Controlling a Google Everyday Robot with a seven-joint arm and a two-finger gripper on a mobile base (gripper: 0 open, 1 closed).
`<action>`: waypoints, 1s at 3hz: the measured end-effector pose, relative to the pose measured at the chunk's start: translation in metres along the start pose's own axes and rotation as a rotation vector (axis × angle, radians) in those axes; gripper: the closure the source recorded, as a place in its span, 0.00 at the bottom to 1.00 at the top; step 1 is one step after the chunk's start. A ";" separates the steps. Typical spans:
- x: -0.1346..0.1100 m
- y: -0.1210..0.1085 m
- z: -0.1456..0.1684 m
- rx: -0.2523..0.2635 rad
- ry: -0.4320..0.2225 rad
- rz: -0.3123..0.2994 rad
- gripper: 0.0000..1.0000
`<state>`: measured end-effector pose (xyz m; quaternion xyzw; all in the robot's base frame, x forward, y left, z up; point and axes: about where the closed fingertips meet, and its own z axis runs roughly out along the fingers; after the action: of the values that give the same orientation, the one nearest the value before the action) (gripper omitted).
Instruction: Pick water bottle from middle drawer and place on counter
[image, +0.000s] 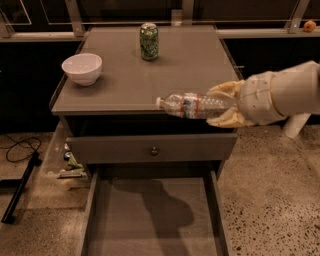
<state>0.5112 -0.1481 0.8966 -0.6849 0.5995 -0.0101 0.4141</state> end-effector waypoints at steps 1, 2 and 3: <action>0.015 -0.054 0.030 -0.020 -0.011 0.032 1.00; 0.028 -0.096 0.056 -0.024 -0.030 0.072 1.00; 0.051 -0.124 0.065 0.011 -0.024 0.136 1.00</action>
Offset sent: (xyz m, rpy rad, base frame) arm 0.1761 -0.0004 0.0107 0.0969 0.0819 -0.0387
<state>0.6596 -0.1625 0.9016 -0.6403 0.6397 0.0232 0.4246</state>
